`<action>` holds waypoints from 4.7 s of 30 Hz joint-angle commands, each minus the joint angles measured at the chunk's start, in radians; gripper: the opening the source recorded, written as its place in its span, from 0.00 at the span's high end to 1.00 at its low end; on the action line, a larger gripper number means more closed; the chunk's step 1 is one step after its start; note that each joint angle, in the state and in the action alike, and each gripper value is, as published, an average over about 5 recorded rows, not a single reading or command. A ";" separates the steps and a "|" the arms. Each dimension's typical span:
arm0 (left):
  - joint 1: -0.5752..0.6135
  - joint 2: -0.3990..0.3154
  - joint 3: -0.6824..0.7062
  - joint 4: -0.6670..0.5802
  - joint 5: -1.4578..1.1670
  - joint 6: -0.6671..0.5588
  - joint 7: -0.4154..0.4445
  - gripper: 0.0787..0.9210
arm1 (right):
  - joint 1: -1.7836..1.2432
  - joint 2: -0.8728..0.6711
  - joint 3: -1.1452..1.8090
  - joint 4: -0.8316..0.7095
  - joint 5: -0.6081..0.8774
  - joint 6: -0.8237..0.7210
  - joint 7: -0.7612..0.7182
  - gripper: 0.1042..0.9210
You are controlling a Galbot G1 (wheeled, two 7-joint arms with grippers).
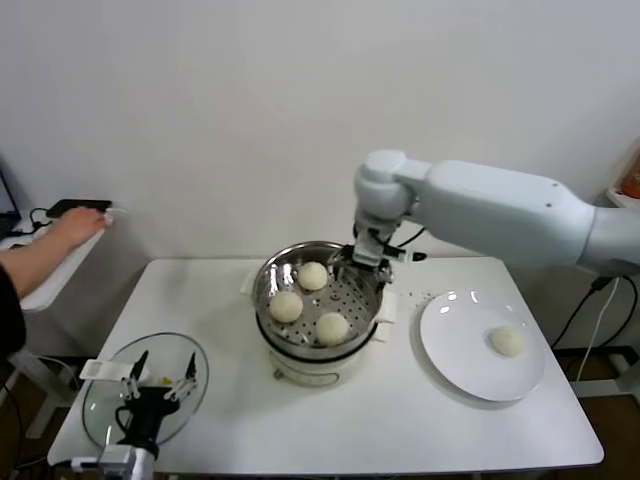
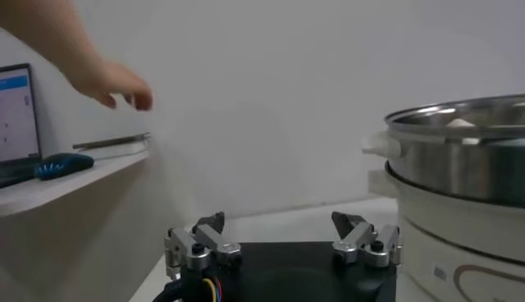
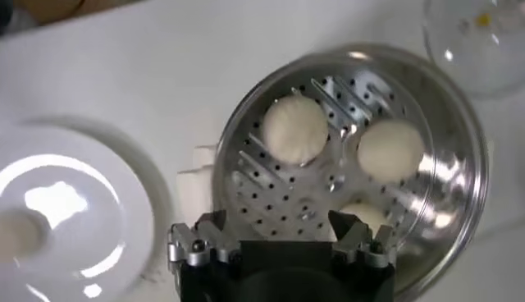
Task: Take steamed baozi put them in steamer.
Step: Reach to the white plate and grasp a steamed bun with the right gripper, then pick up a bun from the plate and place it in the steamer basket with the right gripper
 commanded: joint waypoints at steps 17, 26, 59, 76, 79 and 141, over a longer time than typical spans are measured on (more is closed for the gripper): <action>0.027 0.015 0.027 -0.025 -0.033 -0.057 0.035 0.12 | -0.416 -0.545 0.291 -0.292 0.034 -0.246 0.100 0.12; 0.052 0.014 0.019 -0.027 -0.007 -0.056 0.031 0.12 | -0.651 -0.455 0.578 -0.458 -0.318 -0.052 0.024 0.12; 0.036 0.010 -0.007 0.002 -0.008 -0.043 0.026 0.12 | -0.758 -0.223 0.729 -0.671 -0.415 -0.008 0.015 0.12; 0.032 0.008 -0.008 0.012 -0.007 -0.043 0.022 0.12 | -0.755 -0.201 0.743 -0.690 -0.439 -0.008 0.005 0.12; 0.031 0.007 -0.007 0.012 -0.007 -0.042 0.022 0.12 | -0.755 -0.203 0.746 -0.690 -0.441 -0.007 0.003 0.13; -0.016 0.012 0.020 -0.035 -0.023 -0.029 0.017 0.12 | 0.081 0.287 -0.341 -0.409 0.731 -0.394 0.066 0.34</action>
